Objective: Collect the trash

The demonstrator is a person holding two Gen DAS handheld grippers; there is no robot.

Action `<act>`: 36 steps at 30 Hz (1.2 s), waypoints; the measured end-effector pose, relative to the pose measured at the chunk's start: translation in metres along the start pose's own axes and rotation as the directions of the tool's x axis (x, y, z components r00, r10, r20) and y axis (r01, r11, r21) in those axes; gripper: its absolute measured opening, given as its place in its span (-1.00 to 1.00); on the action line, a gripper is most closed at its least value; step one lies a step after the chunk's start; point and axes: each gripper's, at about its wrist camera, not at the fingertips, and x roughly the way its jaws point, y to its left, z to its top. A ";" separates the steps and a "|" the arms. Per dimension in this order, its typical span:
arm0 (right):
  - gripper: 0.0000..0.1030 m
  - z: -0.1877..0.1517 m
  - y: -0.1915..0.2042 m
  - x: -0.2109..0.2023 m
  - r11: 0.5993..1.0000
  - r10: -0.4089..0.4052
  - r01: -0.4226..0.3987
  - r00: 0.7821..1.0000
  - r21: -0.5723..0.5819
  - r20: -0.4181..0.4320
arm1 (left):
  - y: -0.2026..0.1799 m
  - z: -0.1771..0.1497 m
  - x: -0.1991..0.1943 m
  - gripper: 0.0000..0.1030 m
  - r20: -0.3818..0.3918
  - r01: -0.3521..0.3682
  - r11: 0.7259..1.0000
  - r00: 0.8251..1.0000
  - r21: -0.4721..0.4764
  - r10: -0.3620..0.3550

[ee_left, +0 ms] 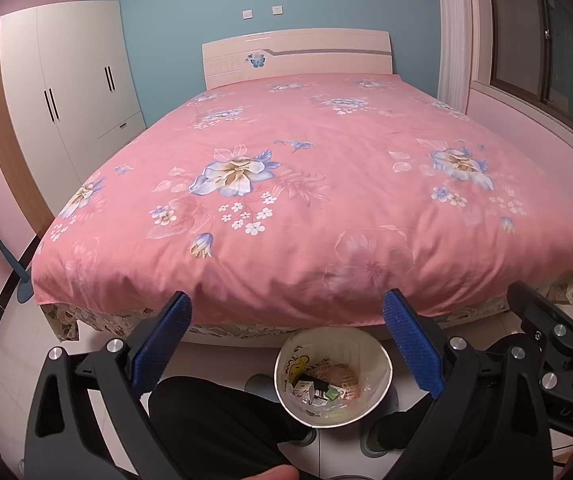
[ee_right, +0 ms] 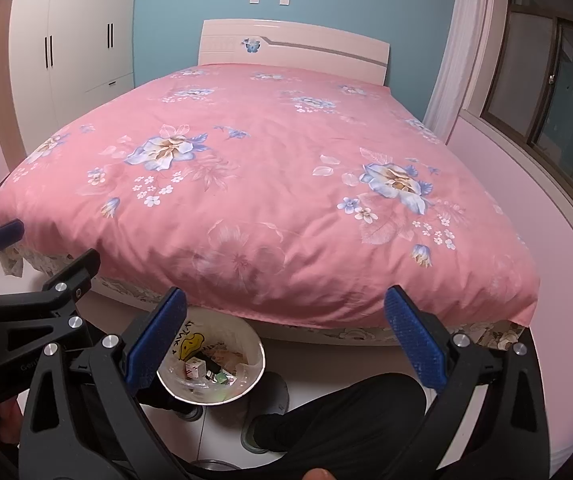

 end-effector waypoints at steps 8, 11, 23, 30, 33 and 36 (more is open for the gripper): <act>0.89 0.001 0.000 0.002 1.000 0.002 -0.002 1.000 -0.003 -0.002 | 0.000 0.000 0.001 0.90 -0.001 -0.006 1.000 1.000 0.002 0.006; 0.89 0.001 0.000 0.002 1.000 0.004 -0.004 1.000 -0.006 -0.002 | 0.000 0.000 0.001 0.90 -0.001 -0.004 1.000 1.000 0.001 0.004; 0.89 0.001 0.000 0.002 1.000 0.001 -0.001 1.000 -0.005 -0.005 | 0.001 -0.001 0.001 0.90 0.003 -0.012 1.000 1.000 0.006 0.012; 0.89 0.000 0.000 0.003 1.000 0.002 -0.002 1.000 -0.005 -0.008 | 0.001 -0.002 0.001 0.90 0.005 -0.015 1.000 1.000 0.007 0.015; 0.89 0.001 0.000 0.003 1.000 0.004 -0.004 1.000 -0.005 -0.007 | 0.001 -0.001 0.001 0.90 0.008 -0.015 1.000 1.000 0.006 0.015; 0.89 0.000 0.000 0.004 1.000 0.004 -0.004 1.000 -0.006 -0.010 | 0.000 -0.001 0.000 0.90 0.009 -0.015 1.000 1.000 0.007 0.015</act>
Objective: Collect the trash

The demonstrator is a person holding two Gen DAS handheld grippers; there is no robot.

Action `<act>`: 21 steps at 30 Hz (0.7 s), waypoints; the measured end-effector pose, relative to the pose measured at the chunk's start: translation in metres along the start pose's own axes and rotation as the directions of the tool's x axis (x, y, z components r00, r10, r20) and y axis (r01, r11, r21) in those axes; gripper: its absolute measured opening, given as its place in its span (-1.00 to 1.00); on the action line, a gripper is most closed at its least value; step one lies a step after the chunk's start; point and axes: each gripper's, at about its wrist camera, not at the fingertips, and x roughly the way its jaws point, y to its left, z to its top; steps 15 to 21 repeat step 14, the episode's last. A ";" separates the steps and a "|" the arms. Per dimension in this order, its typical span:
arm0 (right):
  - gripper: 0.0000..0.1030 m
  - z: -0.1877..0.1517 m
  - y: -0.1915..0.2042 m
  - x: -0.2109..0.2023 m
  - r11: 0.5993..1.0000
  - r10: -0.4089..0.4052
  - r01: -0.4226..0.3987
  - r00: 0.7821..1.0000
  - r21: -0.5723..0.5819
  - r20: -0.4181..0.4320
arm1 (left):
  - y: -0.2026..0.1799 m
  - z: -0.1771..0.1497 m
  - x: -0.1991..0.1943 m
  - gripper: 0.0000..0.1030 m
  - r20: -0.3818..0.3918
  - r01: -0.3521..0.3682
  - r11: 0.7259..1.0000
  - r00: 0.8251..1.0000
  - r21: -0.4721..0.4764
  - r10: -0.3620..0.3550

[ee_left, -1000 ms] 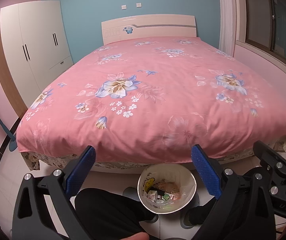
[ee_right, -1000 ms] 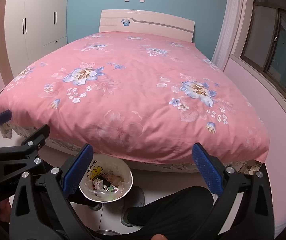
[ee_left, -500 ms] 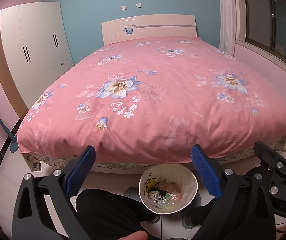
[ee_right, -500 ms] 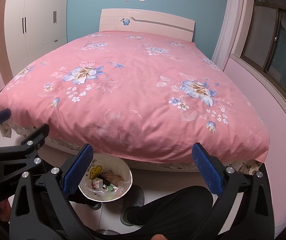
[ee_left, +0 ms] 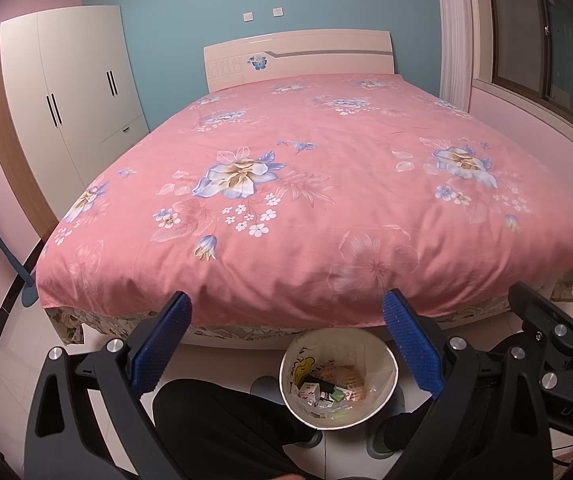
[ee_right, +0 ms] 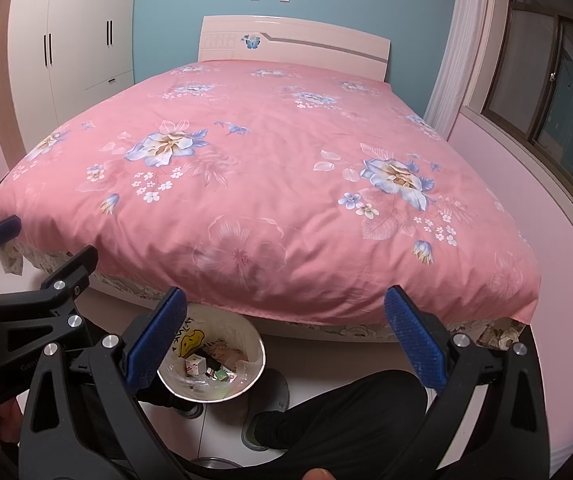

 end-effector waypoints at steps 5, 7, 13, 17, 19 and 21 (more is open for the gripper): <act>0.89 -0.002 0.003 0.002 1.000 -0.001 0.001 1.000 -0.018 -0.007 | 0.005 0.001 0.002 0.90 0.007 -0.003 1.000 1.000 0.004 0.003; 0.89 -0.006 0.007 0.004 0.999 -0.001 0.000 1.000 -0.038 -0.013 | 0.003 0.002 0.001 0.88 0.014 -0.008 0.999 1.000 0.034 0.008; 0.89 -0.007 0.005 0.007 0.999 0.031 -0.031 0.999 -0.016 -0.025 | 0.011 0.004 0.005 0.89 -0.017 0.037 0.999 0.999 0.012 -0.037; 0.89 -0.007 0.006 0.007 0.999 0.025 -0.026 0.999 -0.020 -0.022 | 0.011 0.003 0.005 0.89 -0.014 0.029 0.999 0.999 0.014 -0.029; 0.89 -0.007 0.006 0.007 0.999 0.025 -0.026 0.999 -0.020 -0.022 | 0.011 0.003 0.005 0.89 -0.014 0.029 0.999 0.999 0.014 -0.029; 0.89 -0.007 0.006 0.007 0.999 0.025 -0.026 0.999 -0.020 -0.022 | 0.011 0.003 0.005 0.89 -0.014 0.029 0.999 0.999 0.014 -0.029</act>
